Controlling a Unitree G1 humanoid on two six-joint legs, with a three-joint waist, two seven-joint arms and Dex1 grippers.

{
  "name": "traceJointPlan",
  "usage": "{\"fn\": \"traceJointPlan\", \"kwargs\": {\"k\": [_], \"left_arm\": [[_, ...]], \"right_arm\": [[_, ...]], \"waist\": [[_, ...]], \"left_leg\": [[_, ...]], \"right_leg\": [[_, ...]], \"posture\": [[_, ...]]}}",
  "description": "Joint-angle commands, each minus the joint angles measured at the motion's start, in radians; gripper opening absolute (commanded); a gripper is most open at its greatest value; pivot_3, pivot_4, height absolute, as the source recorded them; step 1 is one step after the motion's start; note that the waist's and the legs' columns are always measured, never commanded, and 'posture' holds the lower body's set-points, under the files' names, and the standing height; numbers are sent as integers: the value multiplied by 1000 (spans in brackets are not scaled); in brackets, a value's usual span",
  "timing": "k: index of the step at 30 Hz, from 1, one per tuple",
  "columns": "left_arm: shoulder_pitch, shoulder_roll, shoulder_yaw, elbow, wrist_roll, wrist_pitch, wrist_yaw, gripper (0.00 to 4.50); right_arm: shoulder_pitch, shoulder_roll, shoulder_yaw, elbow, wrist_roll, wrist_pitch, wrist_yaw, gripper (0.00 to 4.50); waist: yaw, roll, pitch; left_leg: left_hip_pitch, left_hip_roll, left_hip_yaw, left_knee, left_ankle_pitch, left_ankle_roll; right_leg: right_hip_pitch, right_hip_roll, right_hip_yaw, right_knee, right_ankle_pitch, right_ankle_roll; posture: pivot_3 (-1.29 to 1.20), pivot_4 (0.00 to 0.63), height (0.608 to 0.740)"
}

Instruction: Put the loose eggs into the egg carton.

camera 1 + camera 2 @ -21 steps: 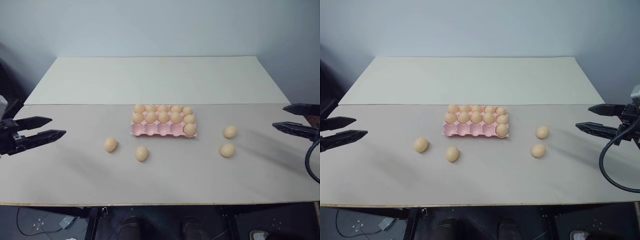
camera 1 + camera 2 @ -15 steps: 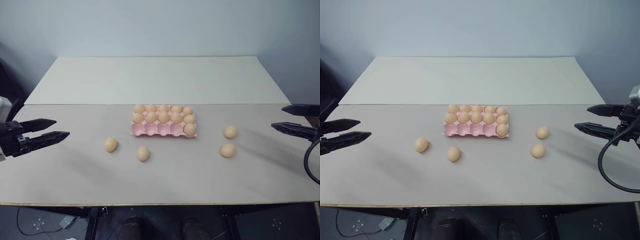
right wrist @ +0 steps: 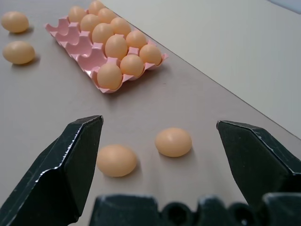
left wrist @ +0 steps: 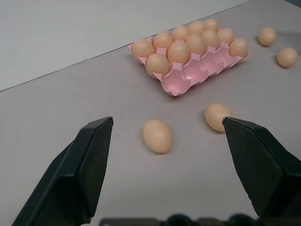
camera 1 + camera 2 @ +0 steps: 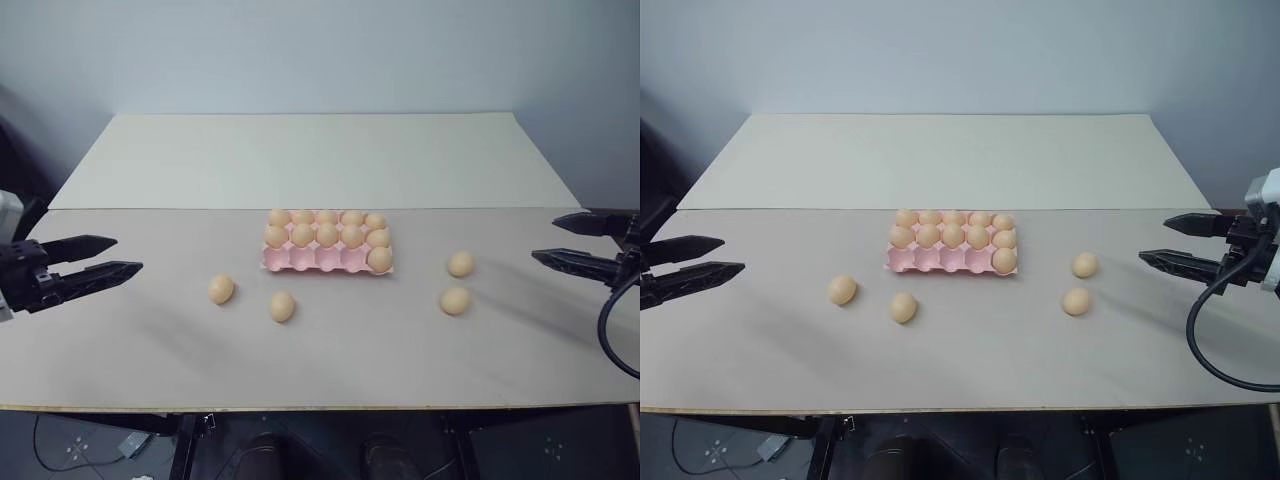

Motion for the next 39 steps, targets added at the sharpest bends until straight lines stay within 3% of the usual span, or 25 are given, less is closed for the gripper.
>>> {"fn": "traceJointPlan", "kwargs": {"k": [1, 6, 11, 15, 21, 27, 39], "left_arm": [[-25, -36, -22, -66, 3, -39, 56, 4054], [-44, -177, -155, -239, -9, -67, 186, 4054], [-35, -300, -385, -415, 96, -138, 323, 4054], [-38, -373, -544, -452, 152, -174, 374, 4054], [-115, -490, -771, -428, 285, -210, 478, 4054], [-179, -578, -854, -433, 306, -188, 527, 4054], [-196, -579, -863, -432, 301, -187, 519, 4054]], "right_arm": [[-27, 17, 4, -61, 22, 32, -52, 4500], [-16, 98, 55, -158, -47, 49, -241, 4500], [-35, 232, 85, -295, -76, 158, -498, 4500], [-75, 311, 145, -379, -119, 290, -679, 4500], [-186, 461, 205, -348, -248, 442, -985, 4500], [-288, 610, 135, -317, -297, 586, -1192, 4500], [-402, 803, 35, -327, -370, 875, -1403, 4500]], "waist": [[1, 0, 0], [3, 0, 0], [8, 0, 0], [6, 0, 0], [9, 0, -1], [12, 0, -1], [1, 0, -1]], "left_leg": [[0, 0, 0, 0, 0, 0], [-1, 0, 0, 1, 0, 0], [-1, 0, -1, 1, 1, -2], [-1, 0, -1, 1, 1, -2], [-1, -1, -1, 1, 1, -2], [-3, -1, -2, 1, 2, -4], [-4, -1, -3, 1, 2, -3]], "right_leg": [[0, 0, 0, 0, 0, 0], [0, 0, 0, 0, 0, 0], [0, 0, 1, 0, 0, 0], [0, 0, 2, 1, 0, 0], [1, 0, 1, 0, 1, 1], [-1, 0, 1, 1, 1, 1], [-1, 0, 0, 1, 1, 1]], "posture": [[0, 150, 740], [0, 150, 740], [0, 150, 740], [0, 150, 740], [0, 150, 740], [0, 150, 740], [0, 150, 740]]}}
